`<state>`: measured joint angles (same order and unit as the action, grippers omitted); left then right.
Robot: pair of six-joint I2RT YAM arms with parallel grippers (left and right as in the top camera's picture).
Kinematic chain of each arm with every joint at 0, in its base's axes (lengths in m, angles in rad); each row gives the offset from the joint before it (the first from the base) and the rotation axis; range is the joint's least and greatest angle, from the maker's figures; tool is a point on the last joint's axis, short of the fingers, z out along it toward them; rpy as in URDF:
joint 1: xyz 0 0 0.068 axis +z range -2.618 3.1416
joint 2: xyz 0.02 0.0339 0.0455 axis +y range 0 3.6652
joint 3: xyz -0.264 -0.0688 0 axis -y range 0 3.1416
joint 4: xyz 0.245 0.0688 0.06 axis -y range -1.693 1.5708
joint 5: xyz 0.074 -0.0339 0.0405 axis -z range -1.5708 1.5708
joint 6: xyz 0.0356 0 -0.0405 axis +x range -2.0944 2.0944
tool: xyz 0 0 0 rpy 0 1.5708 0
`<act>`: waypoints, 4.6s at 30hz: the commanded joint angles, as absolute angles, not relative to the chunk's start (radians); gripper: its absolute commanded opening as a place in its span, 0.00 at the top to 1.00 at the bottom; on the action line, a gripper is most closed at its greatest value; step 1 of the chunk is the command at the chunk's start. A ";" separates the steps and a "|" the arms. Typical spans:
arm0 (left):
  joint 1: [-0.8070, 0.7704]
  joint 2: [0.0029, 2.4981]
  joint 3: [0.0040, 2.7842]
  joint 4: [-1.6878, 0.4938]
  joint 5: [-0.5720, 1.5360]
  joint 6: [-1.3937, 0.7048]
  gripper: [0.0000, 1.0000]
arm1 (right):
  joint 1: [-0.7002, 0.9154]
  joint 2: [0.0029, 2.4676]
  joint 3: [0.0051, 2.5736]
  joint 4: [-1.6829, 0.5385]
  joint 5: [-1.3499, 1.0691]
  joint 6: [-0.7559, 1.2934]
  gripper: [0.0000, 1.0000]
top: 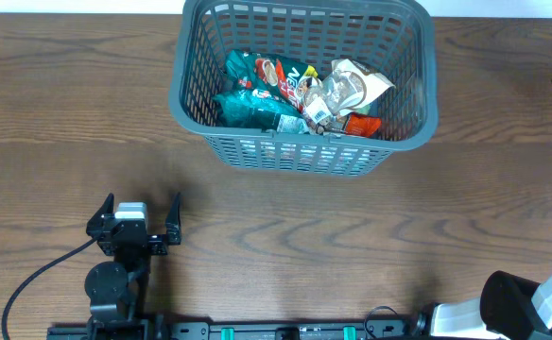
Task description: Pack container
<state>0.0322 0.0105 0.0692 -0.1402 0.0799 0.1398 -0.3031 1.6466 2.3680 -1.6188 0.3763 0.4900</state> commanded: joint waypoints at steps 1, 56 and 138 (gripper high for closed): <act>0.038 0.005 0.040 -0.141 0.090 0.161 0.01 | -0.307 1.646 2.367 -1.620 0.385 0.501 0.01; 0.038 0.005 0.040 -0.141 0.090 0.161 0.01 | -0.065 1.295 1.975 -0.964 0.203 0.126 0.01; 0.038 0.005 0.040 -0.141 0.090 0.161 0.01 | -0.057 0.006 0.037 -0.141 -0.041 0.074 0.01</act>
